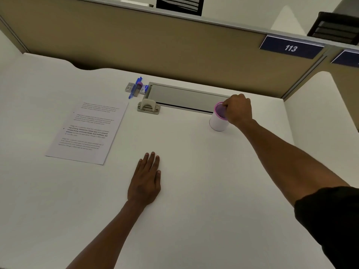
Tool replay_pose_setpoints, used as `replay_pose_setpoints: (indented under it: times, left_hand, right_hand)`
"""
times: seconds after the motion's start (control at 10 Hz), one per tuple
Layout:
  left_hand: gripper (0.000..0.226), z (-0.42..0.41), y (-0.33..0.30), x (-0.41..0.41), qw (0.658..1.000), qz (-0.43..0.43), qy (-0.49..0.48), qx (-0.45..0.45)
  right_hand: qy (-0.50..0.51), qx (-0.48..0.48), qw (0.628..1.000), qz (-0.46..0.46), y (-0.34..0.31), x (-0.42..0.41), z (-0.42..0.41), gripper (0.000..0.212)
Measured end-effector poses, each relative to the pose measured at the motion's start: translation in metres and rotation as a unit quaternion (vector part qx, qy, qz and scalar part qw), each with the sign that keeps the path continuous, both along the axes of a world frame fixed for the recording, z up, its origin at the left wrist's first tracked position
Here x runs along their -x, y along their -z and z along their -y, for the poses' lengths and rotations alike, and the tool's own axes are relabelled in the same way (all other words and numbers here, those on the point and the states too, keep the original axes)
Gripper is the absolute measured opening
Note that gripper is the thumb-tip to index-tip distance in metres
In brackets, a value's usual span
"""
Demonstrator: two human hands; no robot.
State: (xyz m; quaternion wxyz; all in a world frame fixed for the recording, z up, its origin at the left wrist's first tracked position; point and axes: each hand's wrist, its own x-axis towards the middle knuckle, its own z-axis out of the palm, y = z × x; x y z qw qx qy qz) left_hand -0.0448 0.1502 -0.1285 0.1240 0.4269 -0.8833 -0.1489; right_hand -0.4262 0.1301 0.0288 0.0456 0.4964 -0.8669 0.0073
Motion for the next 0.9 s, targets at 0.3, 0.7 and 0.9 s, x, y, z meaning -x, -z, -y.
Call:
replay_pose_setpoints:
  times: [0.3,0.7,0.9]
  left_hand:
    - [0.054,0.000,-0.002,-0.001,1.000,0.006,0.007,-0.010]
    - [0.061,0.002,-0.001,-0.003,0.998,0.059,0.033,-0.012]
    - [0.065,0.000,-0.008,-0.003,0.997,0.059,0.044,-0.009]
  right_hand:
    - [0.013,0.029,0.999,0.001,-0.002,-0.006,-0.009,0.015]
    - [0.016,0.189,0.980,0.064,0.000,-0.010,-0.021,0.026]
    - [0.045,0.221,0.969,0.096,0.004,-0.011,-0.034,0.033]
